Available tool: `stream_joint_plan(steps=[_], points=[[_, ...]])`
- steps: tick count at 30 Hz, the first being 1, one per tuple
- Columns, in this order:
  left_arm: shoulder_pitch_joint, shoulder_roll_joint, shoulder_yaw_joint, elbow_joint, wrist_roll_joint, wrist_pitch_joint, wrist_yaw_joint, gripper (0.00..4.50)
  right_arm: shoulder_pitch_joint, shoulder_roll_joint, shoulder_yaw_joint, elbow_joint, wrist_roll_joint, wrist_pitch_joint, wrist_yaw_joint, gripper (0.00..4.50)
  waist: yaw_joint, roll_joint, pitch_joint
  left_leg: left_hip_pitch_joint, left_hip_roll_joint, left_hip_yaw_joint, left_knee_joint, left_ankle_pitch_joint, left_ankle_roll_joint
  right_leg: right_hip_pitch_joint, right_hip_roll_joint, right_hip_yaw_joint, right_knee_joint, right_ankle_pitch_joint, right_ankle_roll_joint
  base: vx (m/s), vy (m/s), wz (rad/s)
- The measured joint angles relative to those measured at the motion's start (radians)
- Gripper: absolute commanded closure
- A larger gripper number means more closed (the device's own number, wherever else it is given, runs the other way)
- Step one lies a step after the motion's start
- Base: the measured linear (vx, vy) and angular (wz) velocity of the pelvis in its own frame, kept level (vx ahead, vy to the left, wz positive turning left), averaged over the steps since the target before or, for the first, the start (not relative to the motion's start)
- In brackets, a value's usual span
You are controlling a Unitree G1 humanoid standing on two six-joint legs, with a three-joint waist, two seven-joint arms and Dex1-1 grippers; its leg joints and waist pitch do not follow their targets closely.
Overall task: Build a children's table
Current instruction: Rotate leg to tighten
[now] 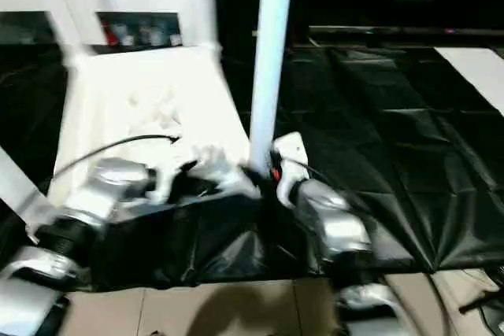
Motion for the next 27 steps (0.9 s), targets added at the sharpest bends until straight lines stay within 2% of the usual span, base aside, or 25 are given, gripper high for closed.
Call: stream_joint_plan(steps=[3,4,8,9,11,13,15,20,23,27], points=[[0.004,-0.001,0.0,-0.009,0.004,0.0,0.012,4.5,0.0,0.021,0.0,0.001,-0.009,-0.015,-0.051,1.94,-0.001,0.001,0.0,0.0,0.0,0.0,-0.002,0.0,0.0,-0.001,0.0,0.0,0.0,0.0,0.0,0.0,0.0,0.0],[0.004,-0.001,0.001,-0.009,0.004,0.0,0.012,4.5,0.0,0.023,0.0,0.007,-0.01,-0.028,-0.052,1.38,-0.002,0.001,0.0,0.0,0.0,0.0,-0.002,0.0,0.0,-0.001,0.0,0.0,0.0,0.0,0.0,0.0,0.0,0.0],[0.008,0.001,-0.005,-0.021,0.004,-0.004,-0.008,4.5,0.001,0.018,0.012,0.02,-0.04,-0.056,-0.047,1.18,-0.001,0.002,0.001,0.0,0.0,0.0,-0.002,0.0,0.0,-0.001,0.0,0.0,-0.001,0.0,-0.001,0.0,0.0,0.0],[0.011,0.004,-0.011,-0.029,0.004,-0.006,-0.018,4.5,0.005,0.002,0.02,0.016,-0.04,-0.061,-0.025,0.97,0.001,0.003,0.001,0.0,0.0,0.0,-0.002,0.0,0.0,-0.002,0.0,0.0,-0.001,0.002,-0.003,0.0,0.0,0.0],[0.019,0.017,-0.02,-0.043,-0.002,-0.016,-0.043,4.5,0.019,-0.034,0.041,-0.005,-0.036,-0.062,0.047,0.87,0.005,0.003,0.001,-0.001,0.0,0.0,-0.002,-0.001,0.001,-0.002,0.0,0.0,-0.003,0.002,-0.003,0.0,0.0,0.0],[0.024,0.033,-0.027,-0.049,-0.011,-0.037,-0.08,4.5,0.052,-0.083,0.068,-0.056,-0.027,-0.061,0.141,0.77,0.011,0.003,0.001,-0.001,0.0,0.0,-0.003,-0.002,0.003,-0.002,0.0,-0.001,-0.004,0.001,-0.003,0.0,0.0,0.0],[0.031,0.054,-0.036,-0.049,-0.022,-0.077,-0.13,4.5,0.096,-0.151,0.092,-0.124,-0.004,-0.054,0.256,0.43,0.019,0.005,0.002,-0.002,-0.001,0.0,-0.002,-0.003,0.005,-0.002,0.0,-0.001,-0.005,0.001,-0.002,0.0,0.0,0.0],[0.035,0.09,-0.056,-0.028,-0.028,-0.163,-0.226,4.5,0.171,-0.293,0.117,-0.234,0.043,-0.027,0.46,0.39,0.044,0.006,0.003,-0.001,-0.001,0.001,0.0,-0.004,0.006,-0.001,-0.001,-0.001,-0.005,0.001,-0.002,0.0,0.0,0.0],[0.029,0.111,-0.063,-0.01,-0.045,-0.185,-0.3,4.5,0.216,-0.391,0.096,-0.294,0.1,0.012,0.575,0.39,0.054,0.009,0.004,-0.002,0.0,0.001,0.002,-0.004,0.006,0.0,-0.001,0.0,-0.004,0.001,-0.002,0.0,0.0,0.0],[0.021,0.125,-0.074,0.008,-0.062,-0.2,-0.372,4.5,0.238,-0.49,0.005,-0.345,0.183,0.084,0.66,0.39,0.062,0.014,0.006,-0.002,0.0,0.001,0.004,-0.004,0.006,0.0,-0.001,0.0,-0.004,0.002,-0.002,0.0,0.0,0.0]])
